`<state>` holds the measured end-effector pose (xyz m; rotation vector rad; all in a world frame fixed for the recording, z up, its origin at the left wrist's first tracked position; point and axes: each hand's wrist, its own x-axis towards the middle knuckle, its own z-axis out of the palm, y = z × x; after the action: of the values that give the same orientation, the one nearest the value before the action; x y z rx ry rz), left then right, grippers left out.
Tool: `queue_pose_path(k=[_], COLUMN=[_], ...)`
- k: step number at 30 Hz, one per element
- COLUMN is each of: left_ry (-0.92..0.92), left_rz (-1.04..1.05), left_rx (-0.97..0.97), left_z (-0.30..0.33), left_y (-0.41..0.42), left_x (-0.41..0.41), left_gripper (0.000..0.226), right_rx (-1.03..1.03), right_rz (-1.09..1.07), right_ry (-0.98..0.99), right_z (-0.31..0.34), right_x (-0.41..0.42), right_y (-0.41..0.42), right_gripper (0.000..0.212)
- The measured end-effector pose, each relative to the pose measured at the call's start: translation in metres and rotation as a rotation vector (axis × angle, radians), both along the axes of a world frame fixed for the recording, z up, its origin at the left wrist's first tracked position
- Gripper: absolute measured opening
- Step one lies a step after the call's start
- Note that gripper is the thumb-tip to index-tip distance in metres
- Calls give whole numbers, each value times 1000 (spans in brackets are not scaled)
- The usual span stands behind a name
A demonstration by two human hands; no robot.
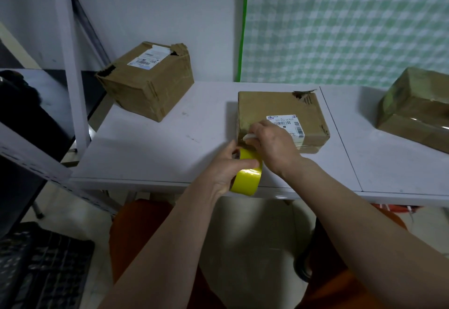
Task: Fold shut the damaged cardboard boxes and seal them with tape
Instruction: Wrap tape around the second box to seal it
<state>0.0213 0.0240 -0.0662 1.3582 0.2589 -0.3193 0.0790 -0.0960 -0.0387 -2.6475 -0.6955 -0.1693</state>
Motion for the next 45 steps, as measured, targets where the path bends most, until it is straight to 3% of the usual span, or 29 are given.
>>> queue_pose_path(k=[7,15,19,24,28,31,37,45], left_ry=[-10,13,137,4,-189,-214,-333,-331], left_rz=[117,176,164,52,-97,-193,-226,-183], left_rx=[-47,-60,-14,313,1017,1486,1540,1502], left_z=[-2,0,-2,6,17,14,-17,-19], left_y=[-7,-7,1,10,39,60,74,76], left_x=[0,5,6,9,19,17,3,0], left_gripper=[64,44,88,106,104,90,57,48], right_rx=[-196,-218,-113,129,229,246,305,305], right_rz=[46,95,60,6,-39,19,75,65], right_ry=[-69,-17,41,86,54,73,176,197], right_z=[-1,-3,-2,3,-5,-14,-29,-29], right_x=[1,3,12,11,0,-8,-18,-16], right_y=[2,-27,-50,-47,-32,-16,4,5], right_gripper=[23,14,11,11,17,16,18,15])
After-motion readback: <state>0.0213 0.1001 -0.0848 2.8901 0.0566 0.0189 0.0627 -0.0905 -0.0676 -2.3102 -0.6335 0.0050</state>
